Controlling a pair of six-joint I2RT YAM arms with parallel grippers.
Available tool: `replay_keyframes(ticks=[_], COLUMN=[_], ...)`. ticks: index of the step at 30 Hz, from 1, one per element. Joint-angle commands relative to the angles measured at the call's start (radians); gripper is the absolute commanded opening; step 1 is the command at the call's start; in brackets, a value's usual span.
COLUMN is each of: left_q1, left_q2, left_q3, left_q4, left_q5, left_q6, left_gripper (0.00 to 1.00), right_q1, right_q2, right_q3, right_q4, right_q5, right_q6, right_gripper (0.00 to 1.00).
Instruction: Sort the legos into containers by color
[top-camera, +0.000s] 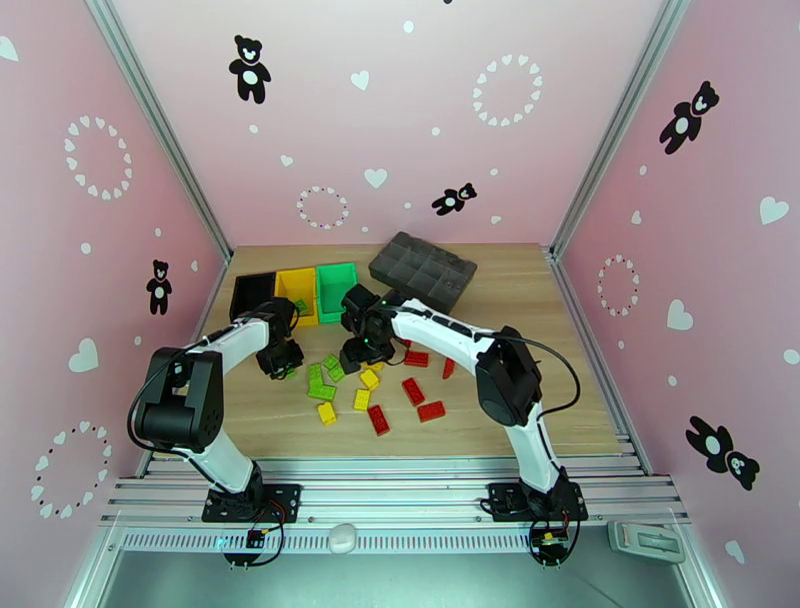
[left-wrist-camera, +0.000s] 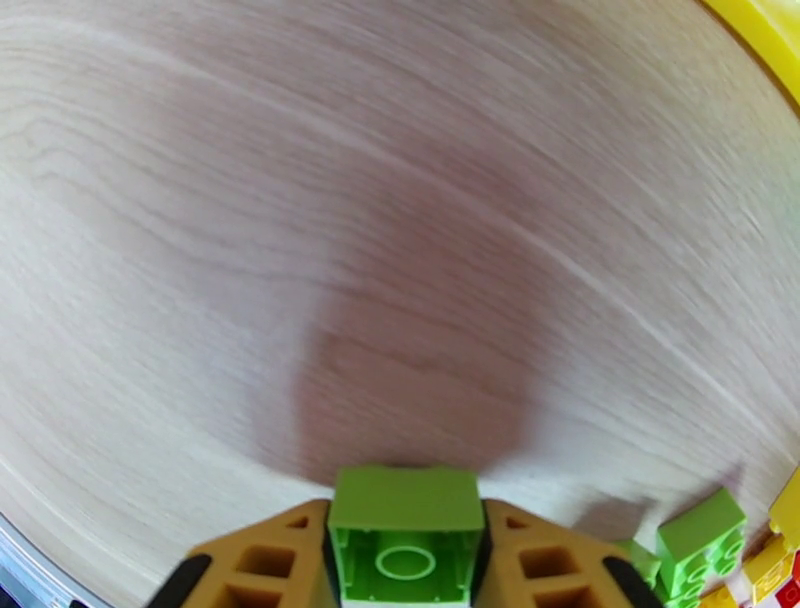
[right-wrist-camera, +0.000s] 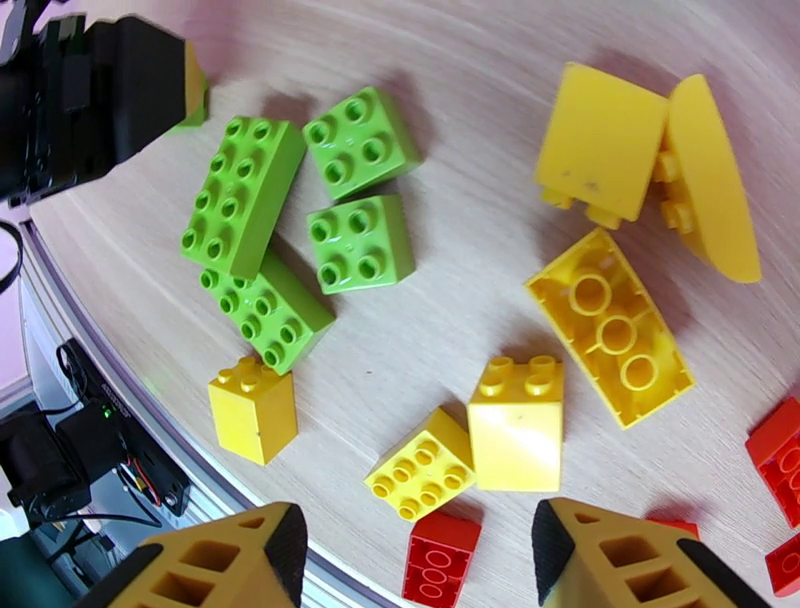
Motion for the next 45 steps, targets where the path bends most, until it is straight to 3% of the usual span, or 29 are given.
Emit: replay_keyframes(ticks=[1,9,13,14,15,17,22,24,28,31,33,35,37,41,45], left_q1=[0.002,0.001,0.003,0.004,0.006,0.009,0.021,0.025,0.039,0.047,0.048,0.048,0.049,0.047,0.038], left_q2=[-0.041,-0.083,-0.055,-0.039,-0.022,0.021,0.158,0.217,0.310,0.367,0.391,0.387,0.366,0.283,0.154], left_q3=[0.029,0.200,0.322,0.357,0.391,0.459,0.646,0.717,0.817,0.885,0.922,0.929,0.909,0.805,0.630], left_q4=[-0.030,-0.116,-0.144,-0.151,-0.155,-0.164,-0.190,-0.206,-0.226,-0.253,-0.275,-0.282,-0.276,-0.251,-0.202], left_q5=[0.039,0.065,0.073,0.076,0.079,0.080,0.073,0.060,0.049,0.030,0.022,0.017,0.016,0.021,0.037], left_q6=[-0.002,0.013,0.021,0.023,0.026,0.032,0.050,0.058,0.058,0.068,0.079,0.084,0.086,0.070,0.041], left_gripper=[0.30,0.30,0.30,0.30,0.30,0.30,0.30,0.30,0.31,0.38,0.48,0.62,0.69,0.72,0.73], right_q1=[-0.031,-0.069,-0.068,-0.068,-0.068,-0.071,-0.092,-0.096,-0.096,-0.100,-0.105,-0.105,-0.106,-0.108,-0.098], right_q2=[-0.035,-0.003,-0.017,-0.026,-0.035,-0.047,-0.041,-0.046,-0.074,-0.059,-0.041,-0.031,-0.029,-0.027,-0.016], right_q3=[0.027,0.198,0.218,0.217,0.212,0.211,0.210,0.186,0.148,0.170,0.183,0.190,0.181,0.165,0.180], right_q4=[-0.013,-0.146,-0.109,-0.100,-0.089,-0.071,-0.066,-0.039,0.021,0.016,0.016,0.015,0.025,0.049,-0.003], right_q5=[0.038,0.184,0.210,0.237,0.260,0.271,0.146,0.107,0.089,0.069,0.034,0.024,0.022,-0.004,0.047], right_q6=[0.040,0.103,0.106,0.114,0.118,0.108,0.047,0.039,0.037,0.037,0.043,0.057,0.067,0.102,0.082], right_gripper=[0.66,0.66,0.68,0.69,0.79,0.83,0.84,0.99,0.99,0.99,0.99,0.99,0.99,0.99,0.99])
